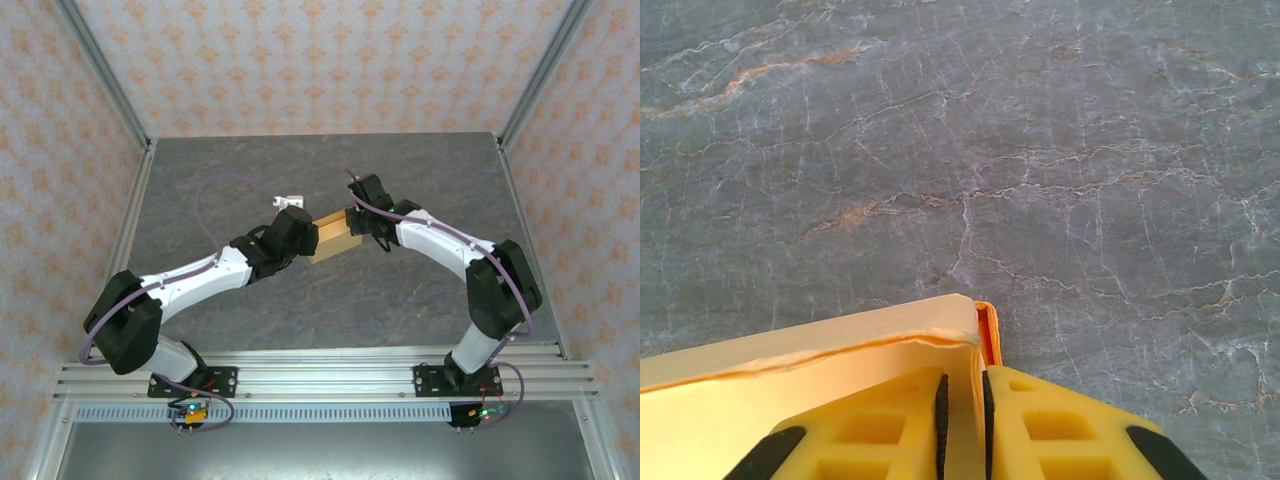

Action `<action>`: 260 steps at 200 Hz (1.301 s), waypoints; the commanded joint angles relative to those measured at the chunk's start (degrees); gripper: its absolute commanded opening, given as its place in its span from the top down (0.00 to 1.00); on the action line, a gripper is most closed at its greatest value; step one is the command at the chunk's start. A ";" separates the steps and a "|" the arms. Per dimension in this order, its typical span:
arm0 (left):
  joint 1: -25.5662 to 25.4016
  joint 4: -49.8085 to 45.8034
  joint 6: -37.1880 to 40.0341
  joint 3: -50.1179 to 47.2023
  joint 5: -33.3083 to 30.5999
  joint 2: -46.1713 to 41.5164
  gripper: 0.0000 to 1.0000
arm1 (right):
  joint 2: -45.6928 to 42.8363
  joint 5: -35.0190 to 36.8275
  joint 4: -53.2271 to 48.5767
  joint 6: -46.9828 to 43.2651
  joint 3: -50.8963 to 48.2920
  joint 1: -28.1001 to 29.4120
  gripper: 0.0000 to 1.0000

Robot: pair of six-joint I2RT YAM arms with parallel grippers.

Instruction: Fold the paper box

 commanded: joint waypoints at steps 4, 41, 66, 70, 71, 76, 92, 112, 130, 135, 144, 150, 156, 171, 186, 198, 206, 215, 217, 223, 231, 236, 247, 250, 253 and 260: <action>-0.35 -3.51 -2.02 2.02 -3.11 0.43 0.61 | -1.64 4.71 0.12 3.25 -1.62 0.54 0.81; -0.38 -5.55 -3.37 1.69 -6.01 -0.08 0.59 | -2.13 5.10 -0.90 2.38 -1.71 0.52 0.81; -0.42 -5.23 -3.18 2.52 -5.85 1.15 0.61 | -2.63 5.36 -1.73 1.95 -1.45 0.52 0.81; -0.36 -5.03 -3.02 2.65 -5.78 1.34 0.61 | -2.68 5.32 -1.84 1.89 -1.37 0.56 0.81; -0.39 -5.01 -2.96 2.76 -5.75 1.41 0.61 | -2.75 5.34 -1.87 1.87 -1.37 0.54 0.81; -0.41 -4.78 -2.63 2.98 -5.89 1.61 0.61 | -2.86 5.32 -1.95 1.84 -1.37 0.53 0.81; -0.42 -4.99 -1.40 4.36 -7.16 2.20 0.61 | -3.08 5.20 -2.24 2.01 -1.45 0.59 0.81; -0.08 -5.59 1.18 6.47 -8.26 3.02 0.56 | -3.24 5.28 -2.52 2.29 -1.62 0.57 0.81; 0.95 -5.72 1.19 7.92 -8.38 4.07 0.55 | -3.13 5.46 -2.58 2.47 -1.88 0.52 0.81; 1.41 -5.62 1.13 8.03 -8.17 4.27 0.55 | -3.09 5.50 -2.60 2.48 -1.89 0.52 0.81; 2.07 -5.31 0.89 8.24 -7.70 4.72 0.55 | -3.13 5.54 -2.67 2.57 -2.02 0.59 0.81; 2.48 -5.18 0.92 8.32 -7.16 5.18 0.55 | -3.14 5.62 -2.60 2.57 -1.98 0.53 0.81; 2.83 -5.11 1.08 8.54 -6.69 5.68 0.56 | -3.09 5.63 -2.60 2.51 -2.00 0.54 0.81; 3.31 -5.51 1.32 9.40 -5.36 7.20 0.58 | -3.00 5.69 -2.60 2.65 -1.98 0.59 0.81; 3.27 -5.37 1.40 9.95 -4.27 8.52 0.61 | -2.86 5.63 -2.65 2.72 -1.90 0.52 0.81; 3.27 -5.07 1.32 10.15 -3.86 9.22 0.62 | -2.86 5.71 -2.69 2.74 -1.81 0.54 0.81; 3.27 -4.96 1.24 10.32 -3.69 9.56 0.65 | -2.86 5.72 -2.78 2.74 -1.80 0.52 0.81; 3.27 -4.96 1.15 10.58 -3.81 9.94 0.66 | -2.91 5.80 -2.87 2.74 -1.67 0.51 0.81; 3.27 -5.00 1.17 10.65 -3.82 9.98 0.67 | -2.89 5.76 -2.93 2.74 -1.64 0.54 0.81; 3.27 -5.06 1.16 10.90 -3.87 10.16 0.70 | -2.99 5.81 -2.95 2.74 -1.63 0.55 0.81; 3.27 -5.26 1.30 11.29 -3.96 10.46 0.74 | -2.99 5.81 -3.04 2.74 -1.63 0.54 0.82; 3.27 -5.40 1.33 11.55 -3.94 10.66 0.76 | -3.04 5.73 -3.20 2.74 -1.60 0.56 0.82; 3.27 -5.51 1.49 12.08 -3.94 10.96 0.77 | -3.07 5.82 -3.13 2.73 -1.61 0.52 0.82; 3.27 -5.57 1.49 12.18 -3.84 11.00 0.77 | -3.07 5.81 -3.14 2.70 -1.62 0.54 0.82; 3.27 -5.54 1.50 12.21 -3.83 11.10 0.77 | -3.09 5.80 -3.22 2.78 -1.60 0.54 0.82; 3.27 -5.65 1.50 12.45 -3.78 11.21 0.77 | -3.06 5.81 -3.20 2.78 -1.65 0.59 0.82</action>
